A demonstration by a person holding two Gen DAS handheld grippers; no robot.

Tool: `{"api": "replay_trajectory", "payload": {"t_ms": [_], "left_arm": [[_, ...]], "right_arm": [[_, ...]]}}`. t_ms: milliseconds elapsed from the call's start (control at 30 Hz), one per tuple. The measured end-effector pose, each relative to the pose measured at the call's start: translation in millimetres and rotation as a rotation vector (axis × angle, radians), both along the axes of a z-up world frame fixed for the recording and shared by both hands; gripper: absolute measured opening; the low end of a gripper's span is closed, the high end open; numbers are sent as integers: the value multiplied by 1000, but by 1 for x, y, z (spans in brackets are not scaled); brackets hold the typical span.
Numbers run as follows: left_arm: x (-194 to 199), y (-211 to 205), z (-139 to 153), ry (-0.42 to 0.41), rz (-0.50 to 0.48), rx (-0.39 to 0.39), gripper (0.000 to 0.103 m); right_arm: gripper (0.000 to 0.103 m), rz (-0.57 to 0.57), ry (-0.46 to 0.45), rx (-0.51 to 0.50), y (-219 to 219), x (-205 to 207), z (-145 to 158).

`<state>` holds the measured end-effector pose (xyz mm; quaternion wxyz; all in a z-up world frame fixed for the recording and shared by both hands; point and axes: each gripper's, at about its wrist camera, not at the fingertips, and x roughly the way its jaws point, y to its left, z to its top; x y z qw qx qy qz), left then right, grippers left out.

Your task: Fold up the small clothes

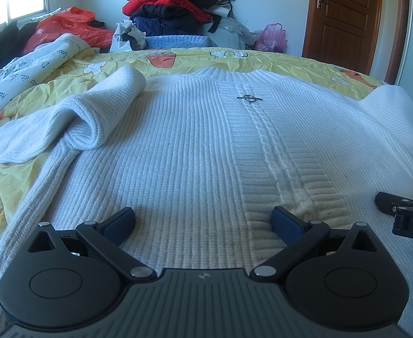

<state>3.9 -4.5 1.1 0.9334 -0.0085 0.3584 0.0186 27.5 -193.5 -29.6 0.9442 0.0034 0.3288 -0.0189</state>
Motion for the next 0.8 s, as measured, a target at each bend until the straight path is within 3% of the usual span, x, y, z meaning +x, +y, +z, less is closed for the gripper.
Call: {"api": "replay_trajectory", "payload": {"t_ms": [267, 333, 467, 567, 667, 733, 800], "left_arm": [[0, 0, 0, 0, 0, 0, 103], [0, 0, 0, 0, 0, 0, 103], [0, 0, 0, 0, 1, 0, 103], [0, 0, 0, 0, 0, 0, 103], [0, 0, 0, 0, 0, 0, 103], [-1, 0, 0, 0, 1, 0, 103], [0, 0, 0, -1, 0, 0, 103]], "right_arm": [[102, 33, 16, -12, 16, 6, 5], [102, 48, -25, -37, 10, 8, 18], [103, -58, -202, -158, -33, 14, 51], [103, -134, -242, -191, -90, 36, 60], [103, -203, -136, -21, -168, 70, 60], [103, -278, -93, 222, -232, 87, 56], [103, -364, -109, 479, -284, 89, 45]]}}
